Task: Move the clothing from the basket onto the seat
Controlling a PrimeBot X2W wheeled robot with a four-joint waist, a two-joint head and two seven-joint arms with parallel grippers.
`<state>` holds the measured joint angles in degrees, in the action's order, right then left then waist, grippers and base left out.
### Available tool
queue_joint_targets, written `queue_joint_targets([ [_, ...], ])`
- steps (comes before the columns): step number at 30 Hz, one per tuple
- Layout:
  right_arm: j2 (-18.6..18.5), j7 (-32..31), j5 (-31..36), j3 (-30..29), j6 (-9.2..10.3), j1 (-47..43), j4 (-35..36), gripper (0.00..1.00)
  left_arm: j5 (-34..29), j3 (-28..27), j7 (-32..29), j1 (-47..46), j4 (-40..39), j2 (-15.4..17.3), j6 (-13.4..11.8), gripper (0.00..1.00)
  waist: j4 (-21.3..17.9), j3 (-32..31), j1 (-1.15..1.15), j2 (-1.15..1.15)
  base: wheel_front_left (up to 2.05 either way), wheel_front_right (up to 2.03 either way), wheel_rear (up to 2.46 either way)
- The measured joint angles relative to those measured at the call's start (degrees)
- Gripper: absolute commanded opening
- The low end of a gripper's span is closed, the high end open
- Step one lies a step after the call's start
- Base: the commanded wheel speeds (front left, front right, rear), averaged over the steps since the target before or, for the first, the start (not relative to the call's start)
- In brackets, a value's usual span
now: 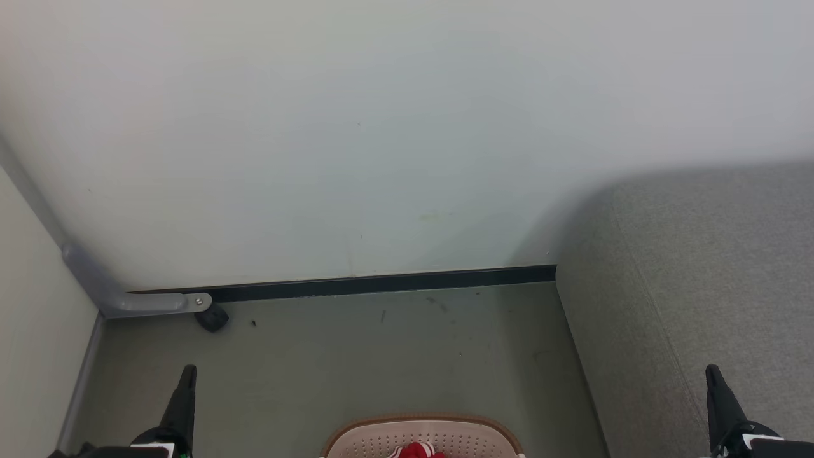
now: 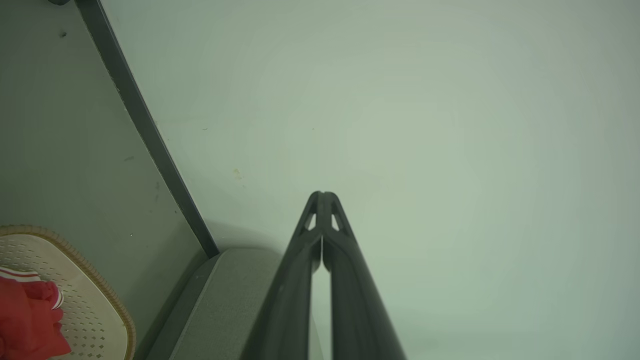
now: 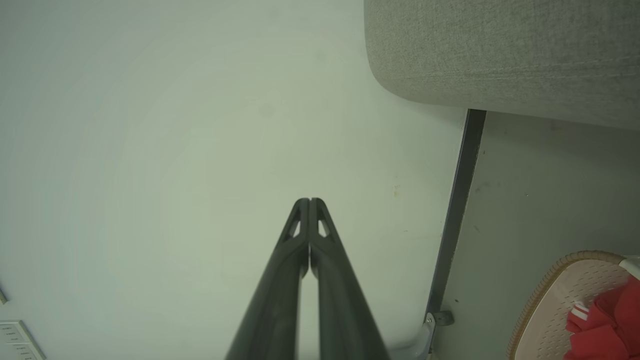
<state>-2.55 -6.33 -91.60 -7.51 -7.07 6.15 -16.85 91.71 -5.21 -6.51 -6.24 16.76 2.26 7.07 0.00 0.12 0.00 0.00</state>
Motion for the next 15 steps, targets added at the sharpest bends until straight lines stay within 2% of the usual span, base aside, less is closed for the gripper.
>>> queue_joint_targets([
  [15,0.00,0.00,0.00,0.00,0.00,0.00,0.00,0.00,0.00,0.00,0.00,0.00,0.00,0.00,0.00,0.00,0.00,0.00,0.00,0.00,0.00,0.00,0.00],
])
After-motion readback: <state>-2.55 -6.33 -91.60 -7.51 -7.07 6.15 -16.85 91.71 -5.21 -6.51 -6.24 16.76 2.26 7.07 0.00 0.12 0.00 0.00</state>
